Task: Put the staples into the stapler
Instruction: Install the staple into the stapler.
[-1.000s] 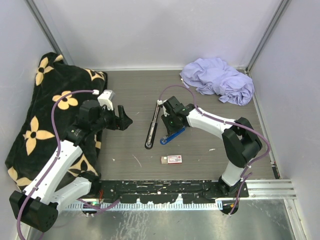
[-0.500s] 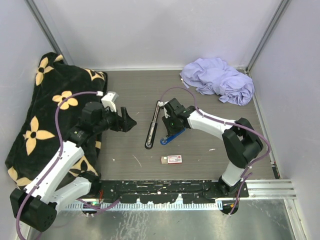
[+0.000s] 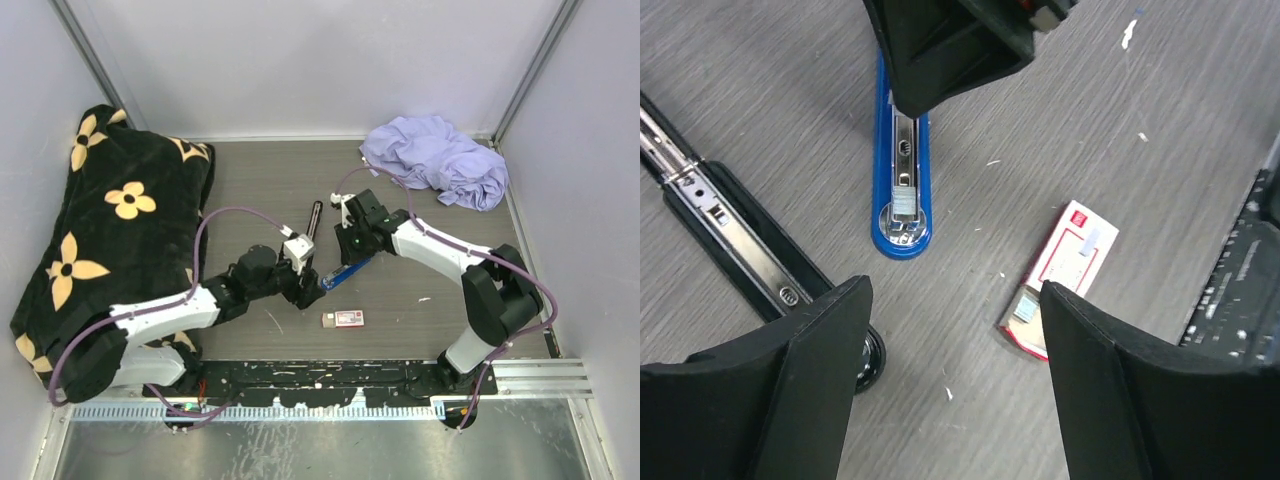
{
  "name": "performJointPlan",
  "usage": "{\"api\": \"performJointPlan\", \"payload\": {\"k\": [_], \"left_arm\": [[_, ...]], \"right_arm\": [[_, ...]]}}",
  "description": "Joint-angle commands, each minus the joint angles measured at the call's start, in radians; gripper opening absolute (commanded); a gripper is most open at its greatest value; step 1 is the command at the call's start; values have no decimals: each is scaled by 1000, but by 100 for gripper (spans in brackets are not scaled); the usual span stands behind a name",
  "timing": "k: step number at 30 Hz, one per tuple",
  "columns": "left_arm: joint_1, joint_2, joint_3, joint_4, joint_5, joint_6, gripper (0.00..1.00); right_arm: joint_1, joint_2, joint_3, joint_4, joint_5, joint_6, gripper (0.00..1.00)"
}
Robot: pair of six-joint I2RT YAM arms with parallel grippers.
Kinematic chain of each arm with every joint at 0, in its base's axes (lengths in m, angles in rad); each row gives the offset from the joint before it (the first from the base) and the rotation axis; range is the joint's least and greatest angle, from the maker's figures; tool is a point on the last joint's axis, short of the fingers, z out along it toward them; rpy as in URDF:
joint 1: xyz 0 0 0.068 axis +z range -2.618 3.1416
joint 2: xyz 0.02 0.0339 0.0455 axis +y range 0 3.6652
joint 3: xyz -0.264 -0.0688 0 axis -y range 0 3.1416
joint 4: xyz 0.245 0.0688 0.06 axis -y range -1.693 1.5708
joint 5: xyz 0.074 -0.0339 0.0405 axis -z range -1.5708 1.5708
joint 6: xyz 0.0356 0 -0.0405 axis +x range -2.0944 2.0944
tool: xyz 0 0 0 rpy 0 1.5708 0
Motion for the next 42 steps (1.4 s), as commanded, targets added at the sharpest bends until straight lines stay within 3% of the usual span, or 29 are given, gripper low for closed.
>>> {"api": "performJointPlan", "payload": {"k": [1, 6, 14, 22, 42], "left_arm": [[-39, 118, -42, 359, -53, 115, 69], [-48, 258, -83, 578, -51, 166, 65], [-51, 390, -80, 702, -69, 228, 58], [-57, 439, -58, 677, -72, 260, 46], [-67, 493, 2, 581, -124, 296, 35]], "right_arm": [[-9, -71, -37, 31, -33, -14, 28], [-12, -113, -86, 66, -58, -12, 28], [-19, -99, -96, 94, -78, -7, 28], [-19, -57, -64, 72, -101, -16, 29], [-19, 19, -3, 40, -104, -37, 29]]}}
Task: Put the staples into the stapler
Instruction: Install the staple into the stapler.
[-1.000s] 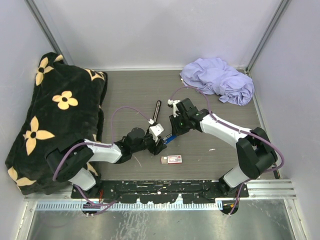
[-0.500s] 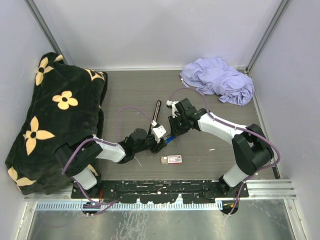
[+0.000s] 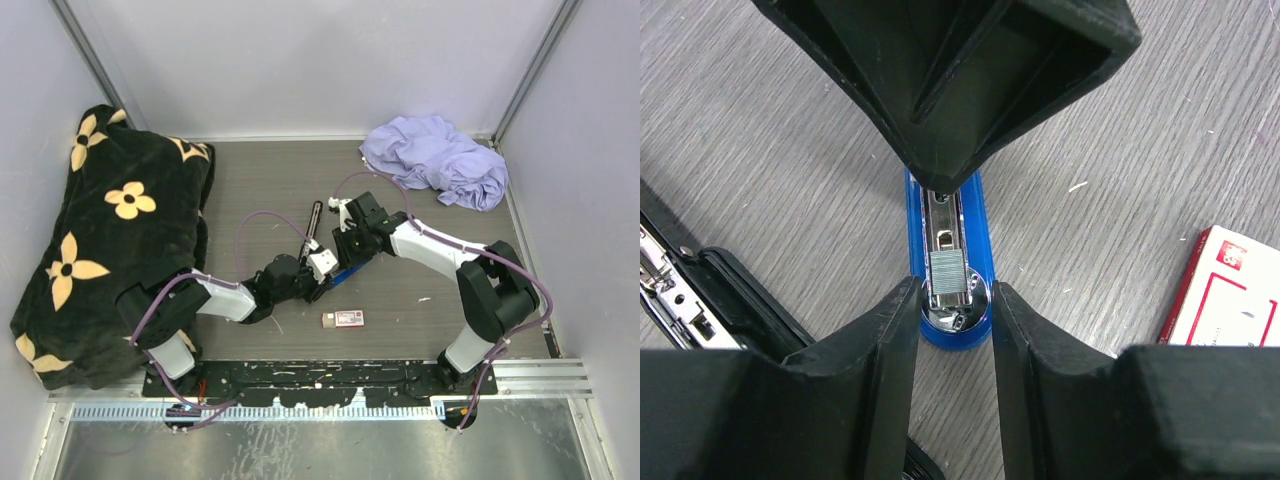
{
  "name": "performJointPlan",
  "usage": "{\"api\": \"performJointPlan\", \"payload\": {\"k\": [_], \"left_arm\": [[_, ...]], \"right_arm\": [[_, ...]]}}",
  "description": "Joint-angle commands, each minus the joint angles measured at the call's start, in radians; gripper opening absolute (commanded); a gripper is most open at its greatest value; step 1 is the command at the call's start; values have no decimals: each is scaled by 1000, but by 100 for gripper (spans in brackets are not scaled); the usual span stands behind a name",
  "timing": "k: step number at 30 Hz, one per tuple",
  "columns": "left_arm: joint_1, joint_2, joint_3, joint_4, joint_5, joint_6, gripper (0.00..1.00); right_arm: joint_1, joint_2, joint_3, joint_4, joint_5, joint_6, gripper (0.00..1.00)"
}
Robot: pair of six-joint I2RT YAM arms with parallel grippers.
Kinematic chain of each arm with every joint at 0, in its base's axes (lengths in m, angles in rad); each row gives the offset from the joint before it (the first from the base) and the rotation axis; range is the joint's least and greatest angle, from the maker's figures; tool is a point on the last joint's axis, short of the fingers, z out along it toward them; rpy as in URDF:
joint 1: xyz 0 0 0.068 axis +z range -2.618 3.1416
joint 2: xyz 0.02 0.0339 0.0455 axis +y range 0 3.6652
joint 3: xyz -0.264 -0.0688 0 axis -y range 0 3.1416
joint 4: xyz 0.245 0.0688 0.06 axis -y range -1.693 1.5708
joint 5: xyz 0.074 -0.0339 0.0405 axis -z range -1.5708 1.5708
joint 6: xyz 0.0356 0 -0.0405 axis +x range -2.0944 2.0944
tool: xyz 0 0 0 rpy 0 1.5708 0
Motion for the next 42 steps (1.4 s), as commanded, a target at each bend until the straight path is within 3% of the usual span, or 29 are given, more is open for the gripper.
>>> {"api": "performJointPlan", "payload": {"k": [1, 10, 42], "left_arm": [[-9, 9, 34, 17, -22, 30, 34], [-13, 16, 41, 3, -25, 38, 27], [-27, 26, 62, -39, -34, 54, 19]], "right_arm": [[-2, 3, 38, 1, -6, -15, 29], [-3, 17, 40, -4, 4, -19, 29], [10, 39, 23, -10, 47, -58, 29]]}}
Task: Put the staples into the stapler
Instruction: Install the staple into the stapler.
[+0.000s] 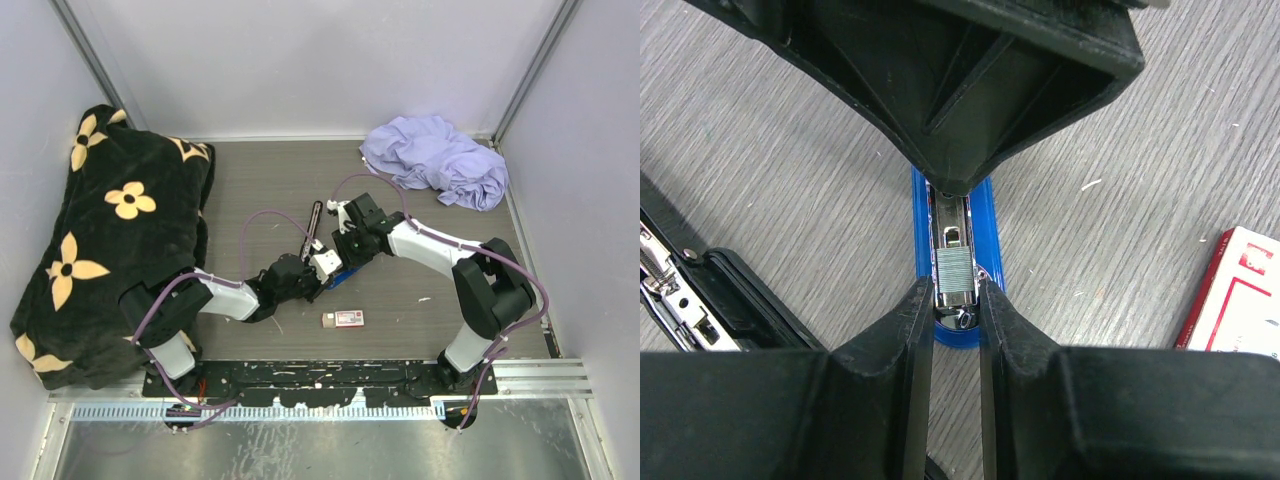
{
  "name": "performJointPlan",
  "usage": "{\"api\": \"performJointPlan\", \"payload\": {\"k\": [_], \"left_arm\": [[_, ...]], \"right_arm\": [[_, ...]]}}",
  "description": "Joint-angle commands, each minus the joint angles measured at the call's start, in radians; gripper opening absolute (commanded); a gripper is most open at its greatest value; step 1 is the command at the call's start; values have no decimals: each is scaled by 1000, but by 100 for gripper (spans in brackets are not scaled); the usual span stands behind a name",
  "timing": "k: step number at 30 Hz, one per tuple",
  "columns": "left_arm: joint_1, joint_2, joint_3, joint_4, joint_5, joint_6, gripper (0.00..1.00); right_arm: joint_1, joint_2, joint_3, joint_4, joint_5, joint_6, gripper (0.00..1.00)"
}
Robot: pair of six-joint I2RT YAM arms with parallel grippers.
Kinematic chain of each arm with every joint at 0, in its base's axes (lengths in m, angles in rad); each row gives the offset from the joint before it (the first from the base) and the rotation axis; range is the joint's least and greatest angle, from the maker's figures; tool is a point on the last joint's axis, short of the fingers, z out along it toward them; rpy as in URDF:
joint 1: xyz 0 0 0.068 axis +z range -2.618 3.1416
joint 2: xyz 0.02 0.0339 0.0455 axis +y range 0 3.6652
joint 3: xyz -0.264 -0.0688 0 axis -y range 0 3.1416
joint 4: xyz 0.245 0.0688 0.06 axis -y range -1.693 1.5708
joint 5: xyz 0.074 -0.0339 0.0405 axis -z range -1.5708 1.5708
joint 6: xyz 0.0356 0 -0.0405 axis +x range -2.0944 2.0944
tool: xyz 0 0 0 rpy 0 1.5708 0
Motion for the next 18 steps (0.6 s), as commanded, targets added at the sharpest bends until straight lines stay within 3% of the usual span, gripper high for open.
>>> {"api": "performJointPlan", "payload": {"k": [1, 18], "left_arm": [[-11, 11, 31, 8, 2, 28, 19], [-14, 12, 34, -2, 0, 29, 18]], "right_arm": [[9, 10, 19, -1, 32, -25, 29], [43, 31, 23, -16, 104, -41, 29]]}}
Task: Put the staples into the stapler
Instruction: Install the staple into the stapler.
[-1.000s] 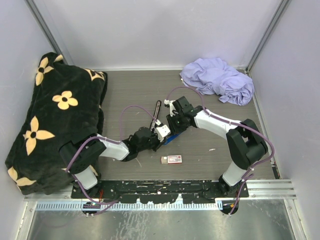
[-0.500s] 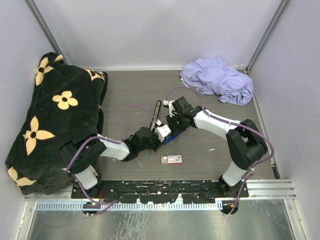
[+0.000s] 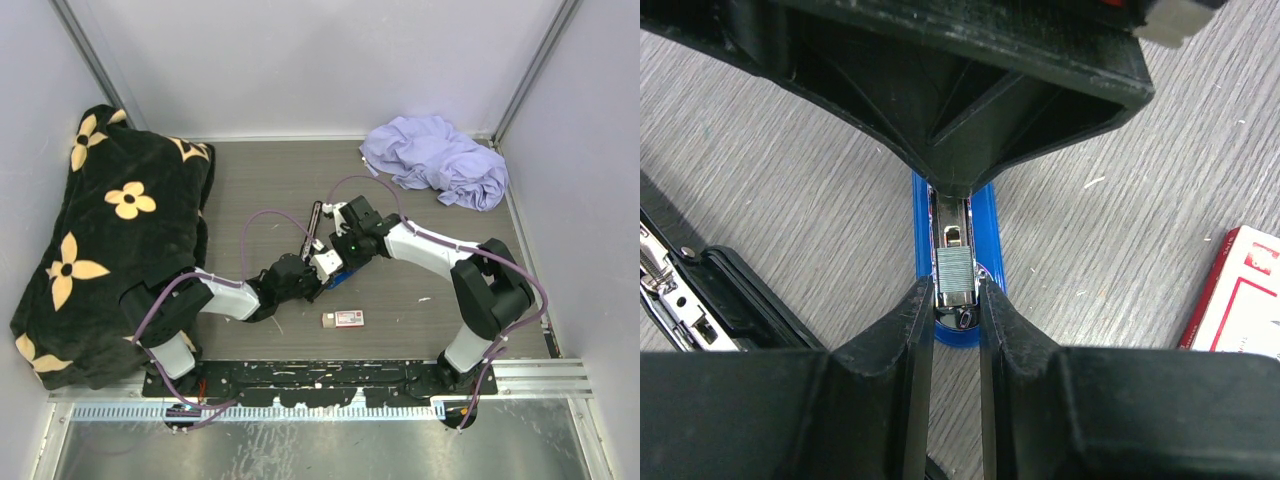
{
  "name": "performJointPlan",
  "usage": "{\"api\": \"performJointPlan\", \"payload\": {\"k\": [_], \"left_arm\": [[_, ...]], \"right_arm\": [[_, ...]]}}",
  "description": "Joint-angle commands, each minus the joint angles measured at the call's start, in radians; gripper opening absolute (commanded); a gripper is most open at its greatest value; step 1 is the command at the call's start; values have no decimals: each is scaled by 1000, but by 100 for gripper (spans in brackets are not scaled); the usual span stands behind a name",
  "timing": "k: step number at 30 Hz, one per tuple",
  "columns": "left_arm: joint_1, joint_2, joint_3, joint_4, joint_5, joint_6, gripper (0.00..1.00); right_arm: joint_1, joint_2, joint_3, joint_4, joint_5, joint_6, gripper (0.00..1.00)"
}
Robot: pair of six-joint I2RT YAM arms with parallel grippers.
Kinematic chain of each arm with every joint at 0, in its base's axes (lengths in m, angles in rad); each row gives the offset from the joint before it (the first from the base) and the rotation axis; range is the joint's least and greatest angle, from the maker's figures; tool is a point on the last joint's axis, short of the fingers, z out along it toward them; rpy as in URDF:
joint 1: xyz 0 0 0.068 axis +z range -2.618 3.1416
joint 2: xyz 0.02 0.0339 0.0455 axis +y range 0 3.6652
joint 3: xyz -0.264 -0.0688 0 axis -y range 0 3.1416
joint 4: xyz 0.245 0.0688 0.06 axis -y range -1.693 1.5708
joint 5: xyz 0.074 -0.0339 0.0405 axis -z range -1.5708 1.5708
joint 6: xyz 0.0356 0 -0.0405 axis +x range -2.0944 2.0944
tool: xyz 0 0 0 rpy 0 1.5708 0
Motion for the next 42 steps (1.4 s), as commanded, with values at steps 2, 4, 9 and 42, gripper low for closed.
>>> {"api": "performJointPlan", "payload": {"k": [2, 4, 9, 42], "left_arm": [[-13, 7, 29, 10, 6, 29, 18], [-13, 9, 29, 10, 5, 29, 18], [-15, 10, 31, 9, 3, 29, 18], [-16, 6, 32, 5, 5, 24, 18]], "right_arm": [[12, 27, 24, -14, 57, -9, 29], [12, 26, 26, -11, 63, -3, 29], [15, 33, 25, -9, 64, 3, 29], [20, -76, 31, 14, 70, 59, 44]]}}
